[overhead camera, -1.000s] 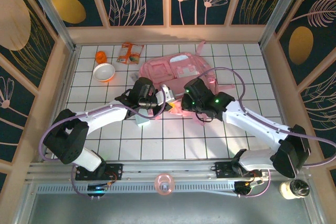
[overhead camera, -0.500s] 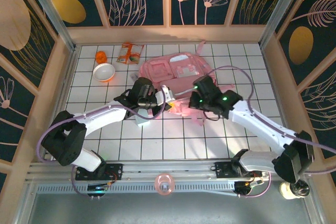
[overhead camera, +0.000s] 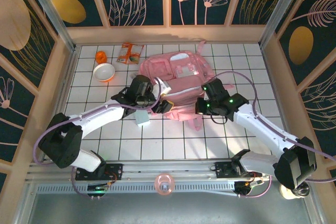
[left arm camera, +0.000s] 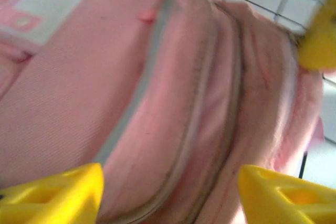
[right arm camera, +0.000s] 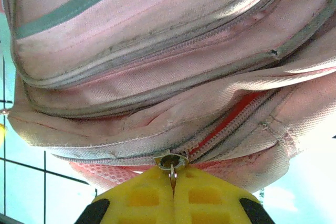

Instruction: Pack the student bag

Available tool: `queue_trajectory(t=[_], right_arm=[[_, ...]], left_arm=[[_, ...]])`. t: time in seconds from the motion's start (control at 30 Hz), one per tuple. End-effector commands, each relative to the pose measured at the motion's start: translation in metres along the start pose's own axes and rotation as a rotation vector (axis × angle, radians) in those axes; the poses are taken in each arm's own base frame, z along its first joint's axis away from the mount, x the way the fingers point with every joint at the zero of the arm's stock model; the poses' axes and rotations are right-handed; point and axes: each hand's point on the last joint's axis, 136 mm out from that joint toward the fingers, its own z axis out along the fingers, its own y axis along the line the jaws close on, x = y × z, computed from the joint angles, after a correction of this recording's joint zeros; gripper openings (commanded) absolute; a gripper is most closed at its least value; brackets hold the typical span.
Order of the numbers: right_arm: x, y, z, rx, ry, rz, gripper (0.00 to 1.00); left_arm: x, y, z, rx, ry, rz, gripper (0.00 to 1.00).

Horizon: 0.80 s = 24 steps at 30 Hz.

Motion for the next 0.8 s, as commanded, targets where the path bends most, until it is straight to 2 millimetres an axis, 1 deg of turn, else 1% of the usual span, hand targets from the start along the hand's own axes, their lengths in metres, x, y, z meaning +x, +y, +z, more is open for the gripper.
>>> queue_trajectory(t=[0.0, 0.13, 0.2, 0.23, 0.33, 0.43, 0.53, 0.63, 0.67, 0.7, 0.77], right_arm=[[-0.002, 0.011, 0.005, -0.06, -0.024, -0.005, 0.0], [0.002, 0.009, 0.009, -0.056, -0.025, 0.007, 0.0], [0.004, 0.011, 0.009, -0.055, -0.026, 0.004, 0.0], [0.008, 0.013, 0.011, -0.057, -0.023, 0.002, 0.0], [0.018, 0.015, 0.017, -0.055, -0.006, -0.004, 0.0], [0.029, 0.018, 0.023, -0.057, 0.013, -0.004, 0.0], [0.034, 0.026, 0.026, -0.077, 0.012, 0.003, 0.0], [0.039, 0.039, 0.029, -0.118, 0.009, 0.007, 0.0], [0.04, 0.042, 0.032, -0.13, 0.009, 0.011, 0.0], [0.041, 0.047, 0.034, -0.144, 0.008, 0.013, 0.0], [0.042, 0.055, 0.039, -0.169, 0.01, 0.014, 0.0]], left_arm=[[-0.009, 0.024, -0.02, -0.151, -0.072, -0.383, 0.72], [0.022, 0.044, -0.03, -0.257, -0.119, -0.653, 0.72], [0.036, 0.052, -0.03, -0.298, -0.125, -0.717, 0.69], [0.039, 0.053, -0.028, -0.304, -0.128, -0.736, 0.67], [0.042, 0.051, -0.014, -0.258, -0.12, -0.774, 0.67], [0.046, 0.053, 0.006, -0.234, -0.084, -0.789, 0.67], [0.045, 0.059, 0.026, -0.222, -0.071, -0.798, 0.67], [0.033, 0.066, 0.045, -0.196, -0.078, -0.787, 0.69], [0.025, 0.069, 0.05, -0.189, -0.089, -0.777, 0.69], [0.026, 0.075, 0.061, -0.192, -0.078, -0.778, 0.7], [0.016, 0.084, 0.073, -0.186, -0.09, -0.773, 0.7]])
